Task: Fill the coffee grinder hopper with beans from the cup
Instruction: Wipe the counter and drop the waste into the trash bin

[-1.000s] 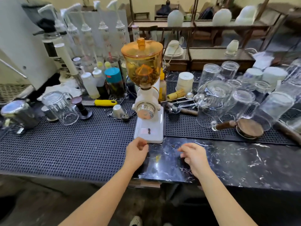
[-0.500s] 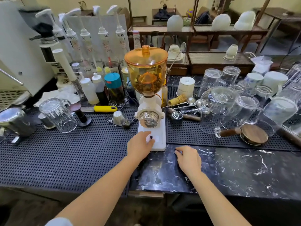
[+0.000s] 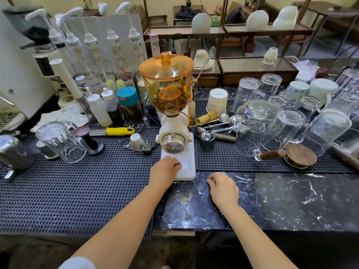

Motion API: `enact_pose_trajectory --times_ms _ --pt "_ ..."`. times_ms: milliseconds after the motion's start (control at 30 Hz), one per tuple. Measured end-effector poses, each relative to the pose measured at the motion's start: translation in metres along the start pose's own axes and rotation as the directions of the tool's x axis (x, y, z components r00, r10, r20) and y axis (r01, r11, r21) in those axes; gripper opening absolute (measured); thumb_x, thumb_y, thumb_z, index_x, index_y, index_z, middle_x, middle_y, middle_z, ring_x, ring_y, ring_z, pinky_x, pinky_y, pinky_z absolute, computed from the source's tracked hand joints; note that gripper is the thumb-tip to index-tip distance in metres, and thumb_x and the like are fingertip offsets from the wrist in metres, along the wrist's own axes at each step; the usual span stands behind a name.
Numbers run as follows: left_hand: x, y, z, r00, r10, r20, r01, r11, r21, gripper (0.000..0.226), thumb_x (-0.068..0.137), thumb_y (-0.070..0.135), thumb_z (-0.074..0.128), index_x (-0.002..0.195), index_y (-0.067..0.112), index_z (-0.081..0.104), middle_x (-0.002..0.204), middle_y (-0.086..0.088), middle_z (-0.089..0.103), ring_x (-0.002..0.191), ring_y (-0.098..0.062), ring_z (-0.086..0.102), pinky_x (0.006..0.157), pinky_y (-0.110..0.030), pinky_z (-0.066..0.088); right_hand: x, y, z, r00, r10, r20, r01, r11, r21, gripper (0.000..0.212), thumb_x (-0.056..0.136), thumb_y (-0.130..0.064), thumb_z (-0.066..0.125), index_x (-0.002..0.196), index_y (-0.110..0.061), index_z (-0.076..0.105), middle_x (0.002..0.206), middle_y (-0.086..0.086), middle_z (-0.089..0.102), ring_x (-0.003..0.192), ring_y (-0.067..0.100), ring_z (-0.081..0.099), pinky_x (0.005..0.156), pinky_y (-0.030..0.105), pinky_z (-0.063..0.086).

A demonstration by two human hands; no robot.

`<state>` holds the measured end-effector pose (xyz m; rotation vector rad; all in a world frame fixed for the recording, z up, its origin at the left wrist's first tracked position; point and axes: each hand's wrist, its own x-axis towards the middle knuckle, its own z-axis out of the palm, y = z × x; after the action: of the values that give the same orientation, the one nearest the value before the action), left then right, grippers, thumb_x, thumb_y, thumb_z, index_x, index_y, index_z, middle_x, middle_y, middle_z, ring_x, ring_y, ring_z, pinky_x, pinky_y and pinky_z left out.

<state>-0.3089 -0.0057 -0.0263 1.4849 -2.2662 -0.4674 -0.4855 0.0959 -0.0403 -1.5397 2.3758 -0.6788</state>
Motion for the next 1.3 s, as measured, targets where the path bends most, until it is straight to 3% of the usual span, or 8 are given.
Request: enact_pose_trajectory --times_ms 233,367,500,600,733,867,1033,1300 --pt "0.011 0.001 -0.005 0.988 -0.001 0.153 -0.014 0.995 0.099 0.020 0.098 0.023 0.044 0.093 0.006 0.052 0.096 -0.011 0.059 0.081 -0.032 0.055 0.064 -0.037 0.038 -0.001 -0.001 -0.004 0.999 -0.006 0.045 0.006 1.000 -0.009 0.016 0.093 -0.027 0.050 0.089 -0.019 0.063 0.089 0.000 0.064 0.080 0.022 0.059 0.061 0.031 0.039" --pt "-0.002 0.023 -0.010 0.974 -0.110 0.199 0.160 0.954 -0.253 0.020 0.098 0.022 0.042 0.082 0.011 0.049 0.070 -0.006 0.056 0.059 -0.019 0.048 0.051 -0.032 0.034 -0.002 -0.006 -0.018 0.979 0.158 0.129 -0.188 0.942 0.277 0.020 0.097 -0.026 0.035 0.082 -0.019 0.045 0.072 -0.001 0.054 0.063 0.018 0.047 0.051 0.033 0.030" --pt "-0.021 0.083 0.005 0.784 -0.178 0.595 0.615 0.351 -0.706 0.032 0.083 0.001 0.037 0.055 0.013 0.047 0.056 -0.008 0.044 0.032 -0.009 0.024 0.034 -0.015 0.017 -0.006 -0.002 -0.050 0.836 0.429 0.342 -0.475 0.254 0.843 0.027 0.084 -0.008 0.032 0.060 -0.018 0.028 0.054 0.003 0.031 0.040 0.014 0.022 0.038 0.022 0.015" --pt "-0.023 0.122 0.018 0.600 0.124 0.791 0.800 -0.097 -0.592 0.016 0.068 0.011 0.038 0.055 0.008 0.047 0.054 -0.007 0.044 0.029 -0.009 0.022 0.038 -0.014 0.010 -0.032 0.027 -0.084 0.783 0.431 0.449 -0.372 -0.253 0.893 0.026 0.084 -0.009 0.032 0.059 -0.014 0.035 0.045 0.002 0.037 0.031 0.012 0.025 0.032 0.016 0.013" --pt "-0.037 0.180 0.057 0.412 0.327 0.851 0.889 0.062 -0.454 0.030 0.082 0.024 0.044 0.055 0.011 0.044 0.051 -0.004 0.041 0.030 -0.010 0.023 0.035 -0.017 0.011 -0.086 0.088 -0.122 0.713 0.604 0.355 -0.179 -0.333 0.926 0.021 0.080 -0.012 0.037 0.060 -0.011 0.042 0.047 0.003 0.040 0.035 0.014 0.029 0.034 0.018 0.015" --pt "-0.087 0.255 0.110 0.445 0.427 0.787 0.099 0.850 -0.517 0.053 0.096 0.035 0.046 0.047 0.018 0.037 0.036 0.005 0.038 0.031 -0.008 0.032 0.040 -0.025 0.026 -0.157 0.167 -0.128 0.432 0.877 0.211 -0.169 -0.151 0.974 0.040 0.092 -0.026 0.044 0.053 -0.016 0.041 0.041 -0.003 0.039 0.030 0.010 0.030 0.033 0.017 0.016" --pt "-0.158 0.312 0.191 0.103 0.582 0.807 -0.770 0.560 -0.306 0.050 0.091 0.052 0.042 0.064 0.013 0.058 0.084 -0.018 0.068 0.084 -0.035 0.064 0.064 -0.036 0.043 -0.250 0.260 -0.089 0.159 0.987 0.021 -0.697 0.098 0.710 0.047 0.093 -0.032 0.042 0.048 -0.019 0.041 0.057 0.006 0.049 0.062 0.026 0.051 0.061 0.034 0.039" --pt "-0.212 0.320 0.401 -0.108 0.402 0.909 -0.929 0.284 -0.236 0.045 0.094 0.050 0.038 0.103 0.014 0.064 0.109 -0.016 0.066 0.100 -0.037 0.062 0.076 -0.039 0.048 -0.327 0.392 0.012 0.114 0.991 0.069 -0.937 0.084 0.339 0.045 0.096 -0.044 0.033 0.076 -0.017 0.063 0.092 0.020 0.067 0.088 0.037 0.061 0.067 0.037 0.042"
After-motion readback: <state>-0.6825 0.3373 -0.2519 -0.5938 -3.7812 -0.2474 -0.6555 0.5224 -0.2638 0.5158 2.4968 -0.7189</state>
